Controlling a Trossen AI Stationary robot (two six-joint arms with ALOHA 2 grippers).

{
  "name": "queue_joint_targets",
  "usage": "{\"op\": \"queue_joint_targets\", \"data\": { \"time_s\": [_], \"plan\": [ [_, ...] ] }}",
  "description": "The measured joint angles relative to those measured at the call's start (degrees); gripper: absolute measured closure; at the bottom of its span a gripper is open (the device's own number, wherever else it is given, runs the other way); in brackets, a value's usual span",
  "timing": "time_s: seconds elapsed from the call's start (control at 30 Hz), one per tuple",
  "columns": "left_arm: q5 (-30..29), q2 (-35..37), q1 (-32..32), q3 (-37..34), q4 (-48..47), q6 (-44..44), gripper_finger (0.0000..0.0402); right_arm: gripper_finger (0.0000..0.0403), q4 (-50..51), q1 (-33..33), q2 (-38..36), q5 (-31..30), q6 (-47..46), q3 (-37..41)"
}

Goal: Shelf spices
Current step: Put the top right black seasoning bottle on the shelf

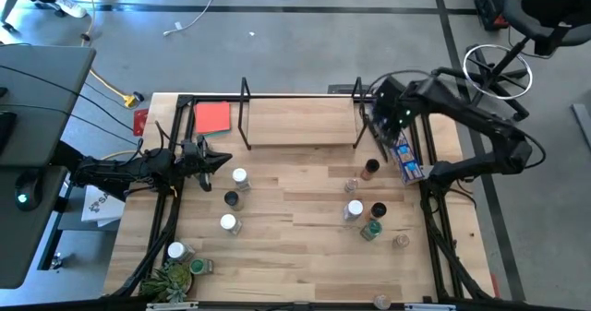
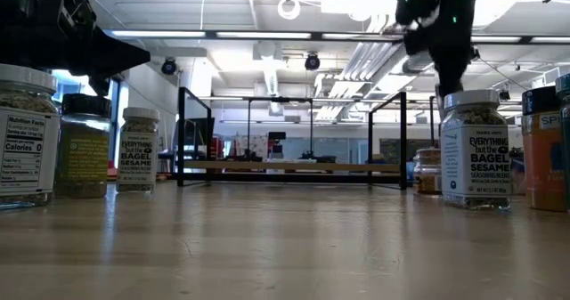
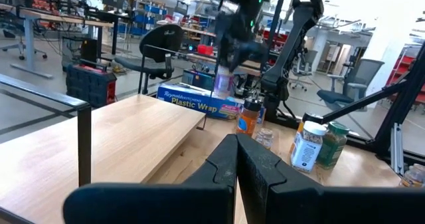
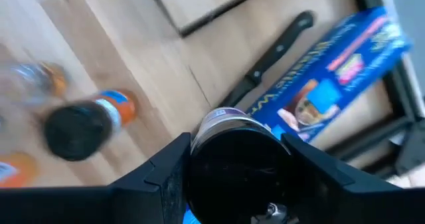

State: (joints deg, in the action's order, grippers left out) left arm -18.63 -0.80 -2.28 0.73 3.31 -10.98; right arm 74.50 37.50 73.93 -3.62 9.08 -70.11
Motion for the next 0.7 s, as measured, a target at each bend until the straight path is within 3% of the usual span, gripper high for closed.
{"op": "queue_joint_targets", "data": {
  "time_s": [0.3, 0.5, 0.7],
  "plan": [
    [0.0, 0.0, -0.01, 0.0, -0.02, 0.01, 0.0401, 0.021, 7.98, -0.31, 5.36, -1.71, -6.14, -25.53],
    [0.0, 0.01, 0.0, 0.0, -0.02, 0.02, 0.0401, 0.021, 8.59, -2.75, 18.16, 2.05, -4.71, -44.54],
    [0.0, 0.0, 0.0, 0.0, -0.02, 0.02, 0.0401, 0.021, 8.61, -3.52, 32.81, 2.82, 0.04, -56.12]
  ]
}}
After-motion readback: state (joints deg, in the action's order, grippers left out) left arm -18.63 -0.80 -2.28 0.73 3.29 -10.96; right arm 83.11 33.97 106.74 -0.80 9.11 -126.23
